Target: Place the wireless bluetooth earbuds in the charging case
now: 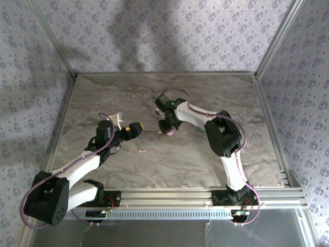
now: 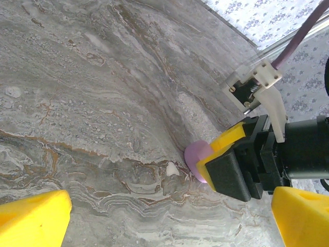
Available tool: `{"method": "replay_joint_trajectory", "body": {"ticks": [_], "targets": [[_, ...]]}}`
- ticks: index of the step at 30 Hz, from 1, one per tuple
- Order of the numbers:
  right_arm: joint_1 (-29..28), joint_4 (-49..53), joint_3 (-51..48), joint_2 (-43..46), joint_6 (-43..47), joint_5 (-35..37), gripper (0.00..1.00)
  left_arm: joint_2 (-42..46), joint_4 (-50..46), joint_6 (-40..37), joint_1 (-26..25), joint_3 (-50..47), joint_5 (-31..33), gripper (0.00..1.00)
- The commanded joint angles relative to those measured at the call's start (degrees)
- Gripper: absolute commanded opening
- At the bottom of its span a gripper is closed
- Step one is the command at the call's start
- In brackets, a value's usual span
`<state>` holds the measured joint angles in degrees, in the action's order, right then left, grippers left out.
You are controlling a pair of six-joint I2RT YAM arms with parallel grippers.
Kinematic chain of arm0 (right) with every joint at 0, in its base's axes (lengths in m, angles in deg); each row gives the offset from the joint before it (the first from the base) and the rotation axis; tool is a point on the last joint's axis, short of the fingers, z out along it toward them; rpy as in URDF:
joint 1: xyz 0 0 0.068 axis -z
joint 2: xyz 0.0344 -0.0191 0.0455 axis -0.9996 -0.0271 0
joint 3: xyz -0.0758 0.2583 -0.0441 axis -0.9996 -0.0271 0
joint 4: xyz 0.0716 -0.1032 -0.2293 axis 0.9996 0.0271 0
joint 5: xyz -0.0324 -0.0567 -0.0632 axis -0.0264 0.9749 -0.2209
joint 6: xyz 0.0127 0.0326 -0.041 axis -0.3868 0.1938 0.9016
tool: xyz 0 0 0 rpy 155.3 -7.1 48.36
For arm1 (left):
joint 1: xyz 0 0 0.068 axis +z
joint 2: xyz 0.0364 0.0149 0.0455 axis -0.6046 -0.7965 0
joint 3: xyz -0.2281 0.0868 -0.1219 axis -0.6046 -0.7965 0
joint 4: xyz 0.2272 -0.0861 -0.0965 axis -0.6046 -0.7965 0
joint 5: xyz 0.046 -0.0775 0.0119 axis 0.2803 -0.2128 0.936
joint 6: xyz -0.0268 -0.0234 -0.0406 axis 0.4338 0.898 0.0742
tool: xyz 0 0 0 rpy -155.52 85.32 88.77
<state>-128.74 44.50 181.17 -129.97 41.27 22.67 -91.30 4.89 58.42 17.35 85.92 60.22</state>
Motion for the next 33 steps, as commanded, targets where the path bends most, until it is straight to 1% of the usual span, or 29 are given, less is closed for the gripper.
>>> {"method": "replay_joint_trajectory", "body": {"ticks": [1,6,9,13,20,26,29,33], "targets": [[0.5,0.3,-2.6,3.3,-2.0,-3.2,0.44,-1.2,2.2,0.2,0.3,0.0,-1.8,1.0],[1.7,-2.8,-7.3,7.1,-4.1,-7.0,0.43,-3.5,2.5,0.2,-0.2,1.0,-3.1,1.0],[2.9,-5.0,-10.9,10.2,-6.3,-10.6,0.43,-5.1,3.4,0.3,-0.9,1.6,-4.0,1.0],[5.5,-9.7,-16.6,15.4,-9.6,-16.9,0.43,-7.6,5.6,0.7,-2.1,2.3,-6.4,1.0],[11.6,-20.0,-26.5,22.2,-17.2,-31.2,0.42,-11.7,7.1,0.8,-5.8,4.8,-9.6,1.0],[13.1,-27.6,-30.5,23.7,-22.8,-38.0,0.41,-16.7,6.5,0.4,-8.4,8.4,-13.4,1.0],[13.1,-30.9,-31.7,24.0,-25.3,-40.4,0.41,-20.0,8.9,1.9,-8.4,9.1,-15.7,1.0],[13.0,-34.1,-33.1,24.7,-27.8,-41.8,0.4,-23.5,10.5,3.3,-8.4,10.4,-19.0,0.98]]}}
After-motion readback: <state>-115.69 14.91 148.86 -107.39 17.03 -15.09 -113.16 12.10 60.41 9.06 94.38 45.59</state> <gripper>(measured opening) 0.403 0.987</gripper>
